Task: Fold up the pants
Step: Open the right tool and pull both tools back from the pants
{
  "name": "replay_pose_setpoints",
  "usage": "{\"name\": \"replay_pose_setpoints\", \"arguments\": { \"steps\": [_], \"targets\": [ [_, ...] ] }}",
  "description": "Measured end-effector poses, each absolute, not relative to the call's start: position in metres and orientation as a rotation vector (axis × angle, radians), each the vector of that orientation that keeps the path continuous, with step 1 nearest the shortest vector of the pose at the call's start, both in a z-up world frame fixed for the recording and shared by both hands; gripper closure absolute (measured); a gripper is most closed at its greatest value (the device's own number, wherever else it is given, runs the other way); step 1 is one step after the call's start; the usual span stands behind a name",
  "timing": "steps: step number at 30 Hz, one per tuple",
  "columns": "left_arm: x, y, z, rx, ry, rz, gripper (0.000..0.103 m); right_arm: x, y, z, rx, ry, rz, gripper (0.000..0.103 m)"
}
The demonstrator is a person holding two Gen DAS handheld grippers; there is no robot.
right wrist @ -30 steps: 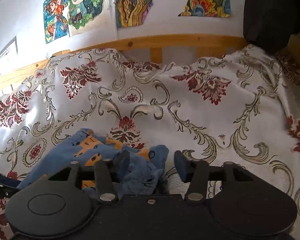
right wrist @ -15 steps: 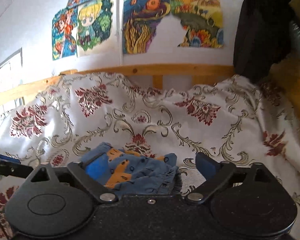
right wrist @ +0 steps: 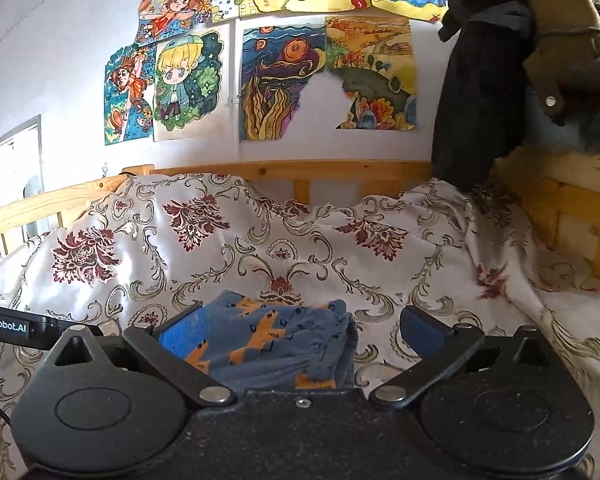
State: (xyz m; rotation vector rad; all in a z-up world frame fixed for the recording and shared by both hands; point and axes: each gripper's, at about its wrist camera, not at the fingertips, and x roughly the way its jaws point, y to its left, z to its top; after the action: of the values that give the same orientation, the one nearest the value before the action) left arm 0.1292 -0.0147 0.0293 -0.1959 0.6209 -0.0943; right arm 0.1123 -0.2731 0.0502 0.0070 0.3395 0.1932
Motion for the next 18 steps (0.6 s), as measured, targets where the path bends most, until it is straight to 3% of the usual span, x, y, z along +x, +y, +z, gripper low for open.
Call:
{"name": "replay_pose_setpoints", "arguments": {
  "steps": [18],
  "targets": [
    [0.072, -0.031, 0.017, -0.066, 0.627, -0.067, 0.0, 0.046, -0.269, 0.032, 0.026, 0.413, 0.157, 0.001]
  ]
}}
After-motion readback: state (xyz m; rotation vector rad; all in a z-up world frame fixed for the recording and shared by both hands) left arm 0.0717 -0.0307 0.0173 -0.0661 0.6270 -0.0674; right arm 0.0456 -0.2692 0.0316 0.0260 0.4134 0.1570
